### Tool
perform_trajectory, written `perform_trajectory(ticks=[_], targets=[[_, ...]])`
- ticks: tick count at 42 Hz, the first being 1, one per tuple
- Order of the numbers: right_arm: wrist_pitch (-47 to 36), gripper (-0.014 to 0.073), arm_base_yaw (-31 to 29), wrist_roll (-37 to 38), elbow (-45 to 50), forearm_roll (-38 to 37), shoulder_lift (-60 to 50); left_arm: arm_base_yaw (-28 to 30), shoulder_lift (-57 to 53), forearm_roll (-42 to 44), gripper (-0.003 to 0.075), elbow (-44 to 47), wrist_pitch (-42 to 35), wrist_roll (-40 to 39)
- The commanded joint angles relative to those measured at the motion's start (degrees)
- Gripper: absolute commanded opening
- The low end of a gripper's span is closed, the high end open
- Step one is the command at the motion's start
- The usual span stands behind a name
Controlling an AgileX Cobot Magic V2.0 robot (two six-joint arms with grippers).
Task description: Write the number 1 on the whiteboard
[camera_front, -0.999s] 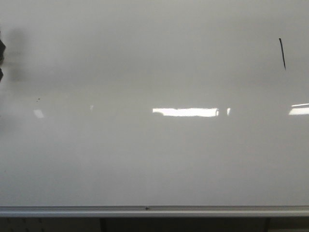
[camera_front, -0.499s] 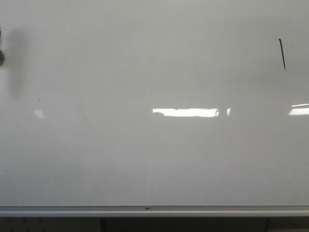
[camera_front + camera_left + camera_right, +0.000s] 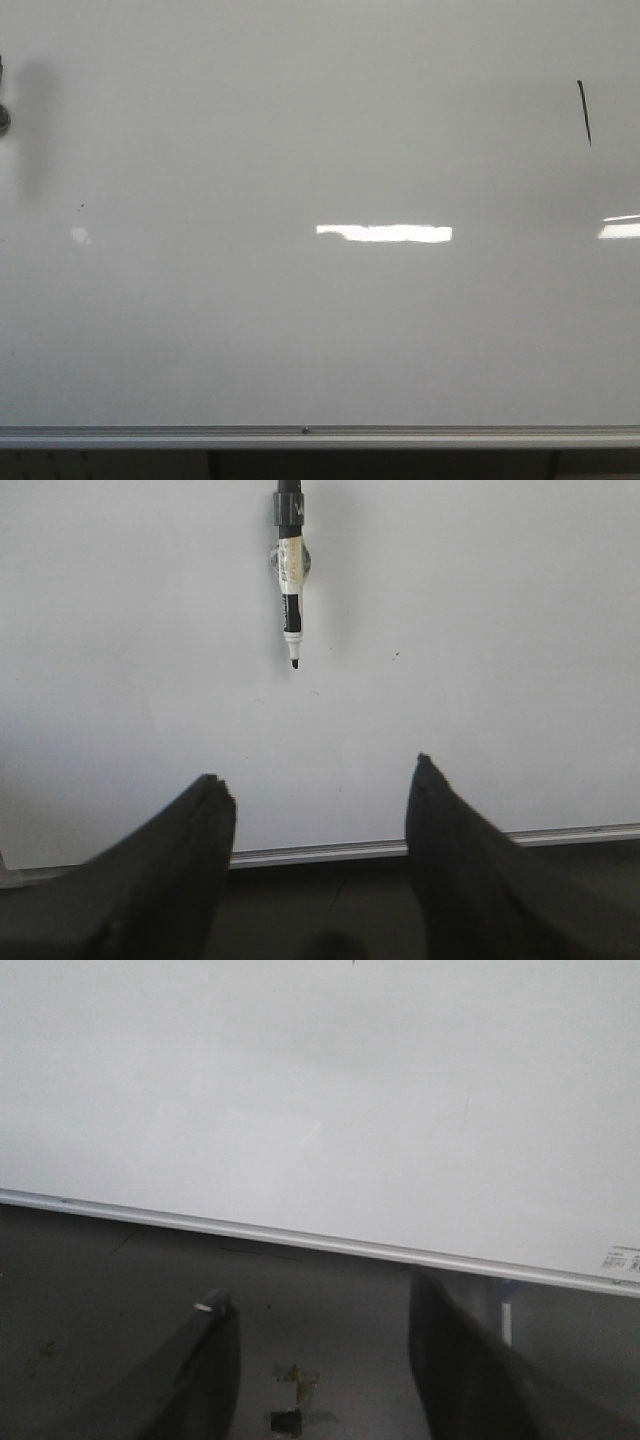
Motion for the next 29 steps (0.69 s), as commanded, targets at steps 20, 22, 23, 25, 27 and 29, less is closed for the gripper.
perform_trajectory(ticks=[20, 22, 23, 25, 27, 29], targets=[[-6.1, -0.0097, -0.3, -0.1, 0.4, 0.2, -1.5, -0.2, 0.0, -0.7, -0.002, 1.3, -6.0, 0.7], [-6.1, -0.0097, -0.3, -0.1, 0.4, 0.2, -1.5, -0.2, 0.0, -0.7, -0.002, 1.3, -6.0, 0.7], [-6.1, -0.0097, -0.3, -0.1, 0.4, 0.2, -1.5, -0.2, 0.0, -0.7, -0.002, 1.3, -6.0, 0.7], [-6.1, -0.0097, -0.3, -0.1, 0.4, 0.2, -1.5, -0.2, 0.0, -0.7, -0.002, 1.3, -6.0, 0.7], [-6.1, -0.0097, -0.3, -0.1, 0.4, 0.2, -1.5, -0.2, 0.0, -0.7, -0.002, 1.3, -6.0, 0.7], [-6.1, -0.0097, -0.3, -0.1, 0.4, 0.2, -1.5, -0.2, 0.0, -0.7, -0.002, 1.3, -6.0, 0.7]])
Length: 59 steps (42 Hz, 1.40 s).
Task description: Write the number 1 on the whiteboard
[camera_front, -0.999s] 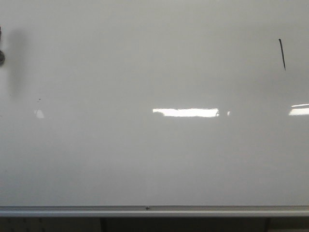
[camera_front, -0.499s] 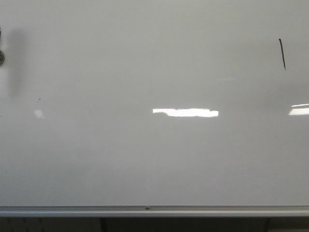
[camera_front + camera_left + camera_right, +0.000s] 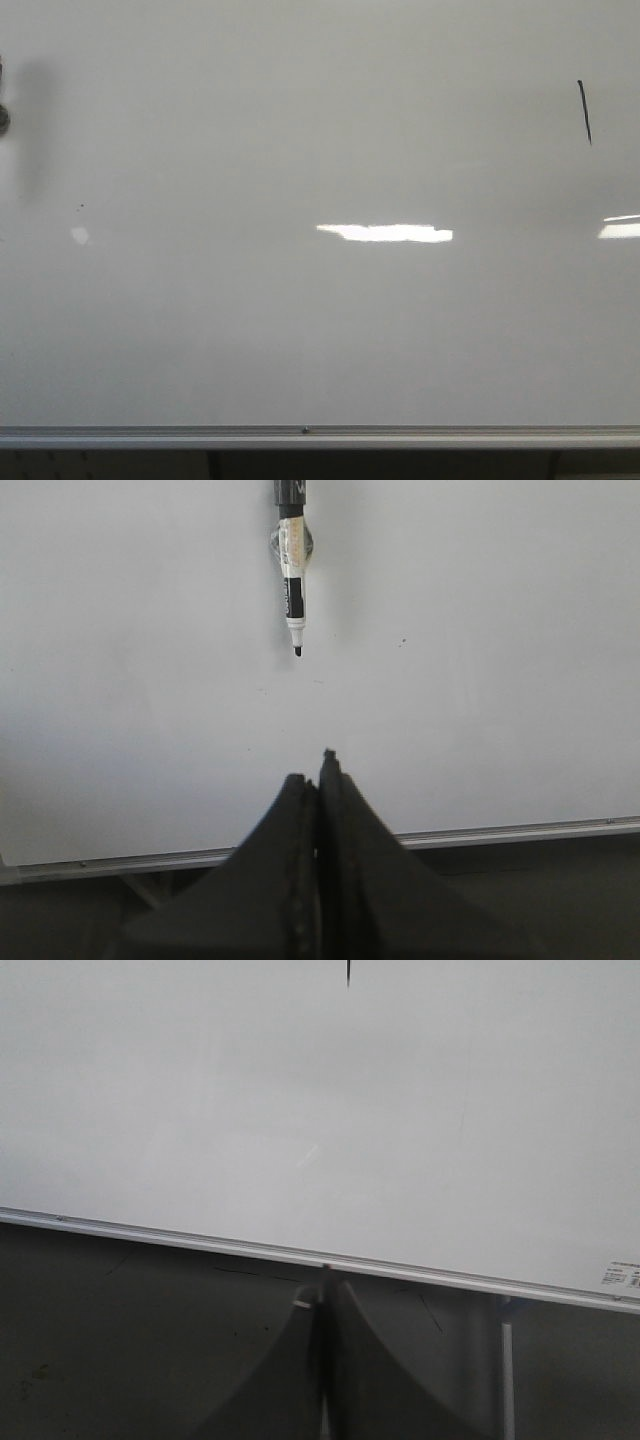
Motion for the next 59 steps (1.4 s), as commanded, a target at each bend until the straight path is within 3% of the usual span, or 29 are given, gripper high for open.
perform_trajectory(ticks=[1, 13, 21, 25, 34, 47, 59], targets=[[-3.8, -0.0097, -0.3, -0.1, -1.6, 0.5, 0.2, -0.2, 0.3, -0.7, -0.002, -1.5, -3.8, 0.0], [-3.8, -0.0097, -0.3, -0.1, -1.6, 0.5, 0.2, -0.2, 0.3, -0.7, -0.002, -1.5, -4.0, 0.0], [-3.9, -0.0097, -0.3, -0.1, -1.6, 0.5, 0.2, 0.0, -7.4, 3.7, -0.002, 2.2, -7.7, 0.1], [-3.9, -0.0097, -0.3, -0.1, -1.6, 0.5, 0.2, 0.0, -12.9, 3.9, -0.002, 7.2, -11.8, 0.1], [-3.9, -0.0097, -0.3, -0.1, -1.6, 0.5, 0.2, 1.2, -24.3, 1.9, -0.002, 23.3, -28.9, 0.1], [-3.8, -0.0097, -0.3, -0.1, -1.6, 0.5, 0.2, 3.4, -29.4, -1.0, -0.002, 39.4, -48.6, 0.0], [-3.9, -0.0097, -0.3, -0.1, -1.6, 0.5, 0.2, 3.4, -29.3, -1.0, -0.002, 40.4, -50.4, 0.0]])
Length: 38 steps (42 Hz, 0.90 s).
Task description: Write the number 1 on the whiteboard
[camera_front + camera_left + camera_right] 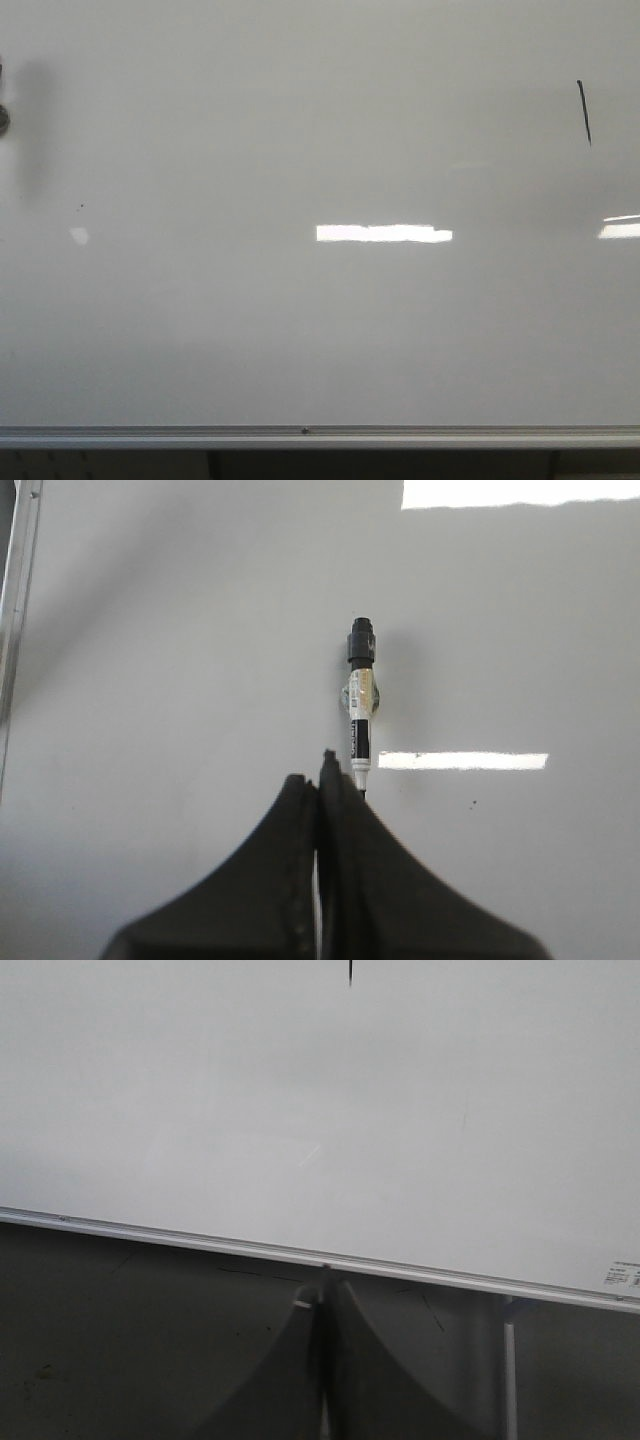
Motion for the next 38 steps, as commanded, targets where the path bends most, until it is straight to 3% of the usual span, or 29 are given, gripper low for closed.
perform_trajectory(ticks=[1, 38], targets=[[-3.9, -0.0097, -0.3, -0.1, -1.6, 0.3, 0.3, 0.0, -1.0, -0.5, -0.002, 1.3, -5.1, -0.1], [-4.8, -0.0097, -0.3, -0.1, -0.3, 0.0, -2.3, 0.0, -1.0, -0.5, -0.002, 1.3, -5.1, -0.1]])
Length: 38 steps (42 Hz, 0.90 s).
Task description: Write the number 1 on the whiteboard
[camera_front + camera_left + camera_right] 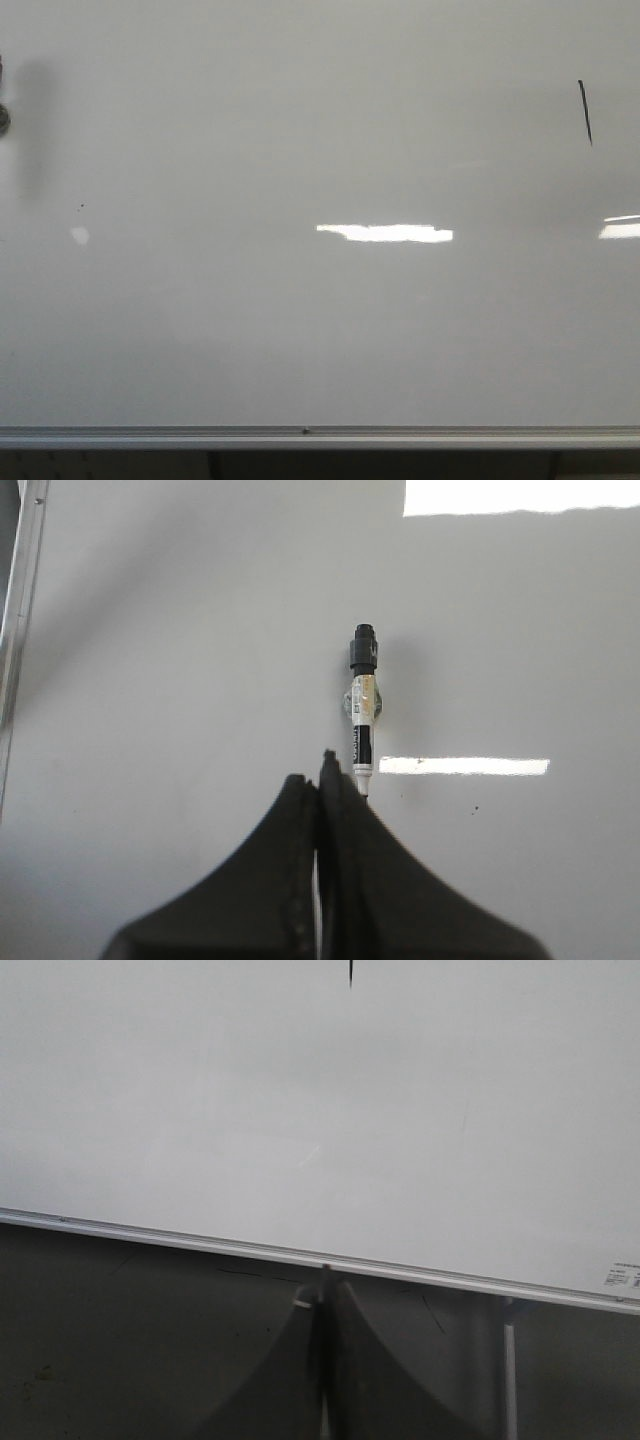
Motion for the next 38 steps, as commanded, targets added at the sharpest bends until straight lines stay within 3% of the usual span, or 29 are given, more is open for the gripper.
perform_trajectory(ticks=[1, 17, 25, 34, 38], targets=[[-5.9, -0.0097, -0.5, -0.1, 0.2, -1.0, -2.4, 0.0, -1.0, -0.3, -0.002, 1.3, -4.9, -0.1], [-39.3, -0.0097, -1.7, -0.1, 25.9, -1.2, -24.5, 0.0, -1.0, -0.3, -0.002, 1.3, -4.9, -0.1], [-47.8, -0.0097, -3.2, -0.1, 35.9, -1.2, -31.7, 0.0, -1.0, -0.3, -0.002, 1.3, -4.9, -0.1], [-58.9, -0.0097, -4.6, -0.1, 43.4, -1.2, -32.1, 0.0, -1.0, -0.3, -0.002, 1.3, -4.9, -0.1], [-59.1, -0.0097, -4.7, -0.1, 43.3, -1.2, -32.1, 0.0, -1.0, -0.3, -0.002, 1.3, -4.9, -0.1]])
